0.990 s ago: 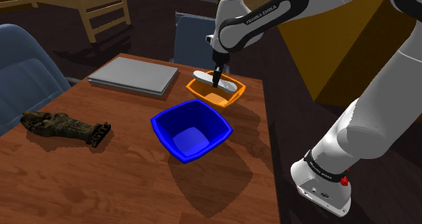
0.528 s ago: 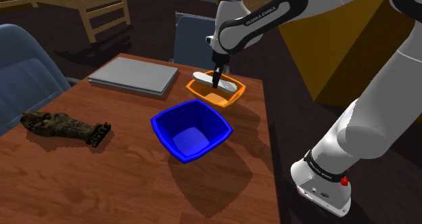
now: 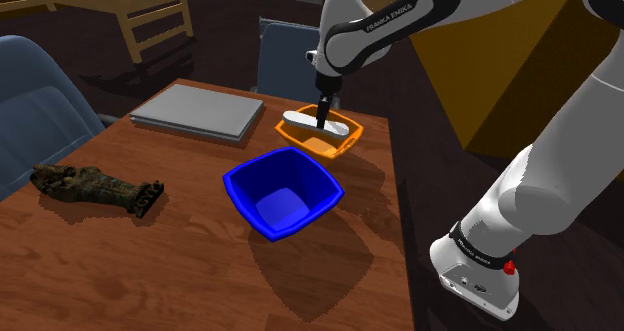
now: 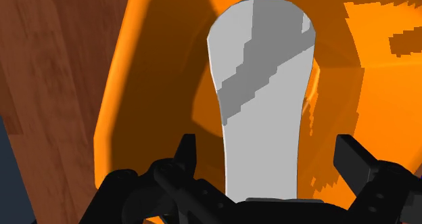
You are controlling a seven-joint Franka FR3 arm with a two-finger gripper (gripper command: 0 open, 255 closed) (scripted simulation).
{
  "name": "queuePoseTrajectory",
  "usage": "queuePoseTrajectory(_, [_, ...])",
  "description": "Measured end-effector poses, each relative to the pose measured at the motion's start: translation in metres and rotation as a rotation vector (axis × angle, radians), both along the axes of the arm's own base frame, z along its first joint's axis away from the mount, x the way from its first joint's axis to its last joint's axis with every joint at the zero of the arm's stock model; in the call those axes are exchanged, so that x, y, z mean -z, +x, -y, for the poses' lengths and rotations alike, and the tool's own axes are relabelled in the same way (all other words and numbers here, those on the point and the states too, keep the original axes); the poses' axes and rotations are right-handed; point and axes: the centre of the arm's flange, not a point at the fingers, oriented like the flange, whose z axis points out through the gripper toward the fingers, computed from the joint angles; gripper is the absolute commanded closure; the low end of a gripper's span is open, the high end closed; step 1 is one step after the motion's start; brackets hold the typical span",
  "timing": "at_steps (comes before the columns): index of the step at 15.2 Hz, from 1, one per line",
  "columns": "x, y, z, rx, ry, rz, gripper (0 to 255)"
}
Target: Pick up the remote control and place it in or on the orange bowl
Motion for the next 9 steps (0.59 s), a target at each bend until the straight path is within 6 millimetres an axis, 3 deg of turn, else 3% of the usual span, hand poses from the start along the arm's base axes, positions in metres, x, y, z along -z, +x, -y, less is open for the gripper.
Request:
queuePoseTrajectory(3, [-0.030,0.001,-0.001,0.000,0.000,0.001,0])
queuePoseTrajectory(9, [-0.034,0.000,0.000,0.000,0.000,-0.001,0])
